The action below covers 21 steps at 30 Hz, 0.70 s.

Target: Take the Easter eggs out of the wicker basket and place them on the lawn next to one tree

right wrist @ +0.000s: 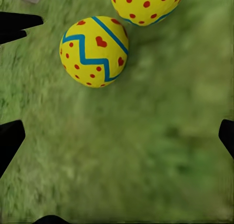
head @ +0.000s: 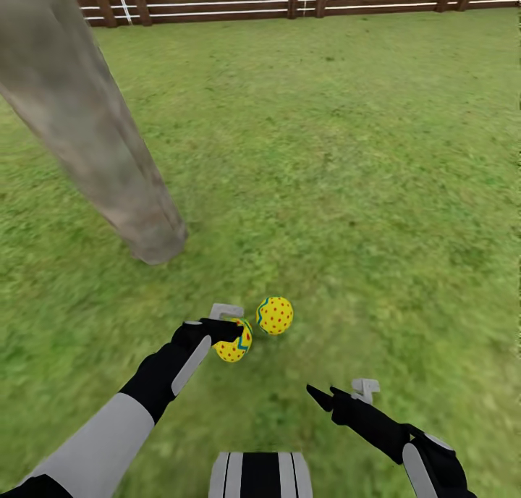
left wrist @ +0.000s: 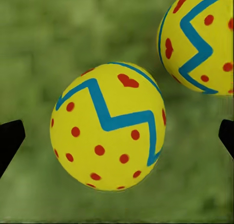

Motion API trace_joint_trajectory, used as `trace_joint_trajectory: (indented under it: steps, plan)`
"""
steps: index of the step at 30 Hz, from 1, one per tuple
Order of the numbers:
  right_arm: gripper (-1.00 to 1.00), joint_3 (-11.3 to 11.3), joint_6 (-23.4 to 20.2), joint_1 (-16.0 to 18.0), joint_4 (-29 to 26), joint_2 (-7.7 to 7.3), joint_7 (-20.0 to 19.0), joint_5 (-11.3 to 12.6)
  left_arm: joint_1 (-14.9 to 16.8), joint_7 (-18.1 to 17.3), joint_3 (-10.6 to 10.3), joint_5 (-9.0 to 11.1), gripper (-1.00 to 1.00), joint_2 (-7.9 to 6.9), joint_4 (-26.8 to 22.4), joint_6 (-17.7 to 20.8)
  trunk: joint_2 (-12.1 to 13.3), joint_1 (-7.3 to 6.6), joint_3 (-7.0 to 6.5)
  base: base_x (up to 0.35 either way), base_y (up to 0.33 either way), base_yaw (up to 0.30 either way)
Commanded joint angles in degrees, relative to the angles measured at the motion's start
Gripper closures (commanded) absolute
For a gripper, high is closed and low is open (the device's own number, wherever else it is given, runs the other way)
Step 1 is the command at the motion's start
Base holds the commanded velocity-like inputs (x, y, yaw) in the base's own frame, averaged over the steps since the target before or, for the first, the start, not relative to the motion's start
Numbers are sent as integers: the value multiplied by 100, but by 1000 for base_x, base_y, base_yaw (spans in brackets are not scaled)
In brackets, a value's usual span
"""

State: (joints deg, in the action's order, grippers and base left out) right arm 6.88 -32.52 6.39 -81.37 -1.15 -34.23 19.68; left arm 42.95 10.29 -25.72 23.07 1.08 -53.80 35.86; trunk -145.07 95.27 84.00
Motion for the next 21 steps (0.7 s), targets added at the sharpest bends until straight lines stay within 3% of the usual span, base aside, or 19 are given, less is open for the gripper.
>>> trace_joint_trajectory:
  steps: [1, 21]
  plan:
    - [-100, 7, -44, 2, -2, 0, -6, 36, 3, 52, -12, 60, -100, -2, -7, 17, 0, -6, -19, -316, 0, 0]
    - [-100, 6, -44, 2, 0, 0, -5, 36, 3, 52, -14, 58, -100, -4, -6, 17, 27, -58, -463, -334, 0, 0]
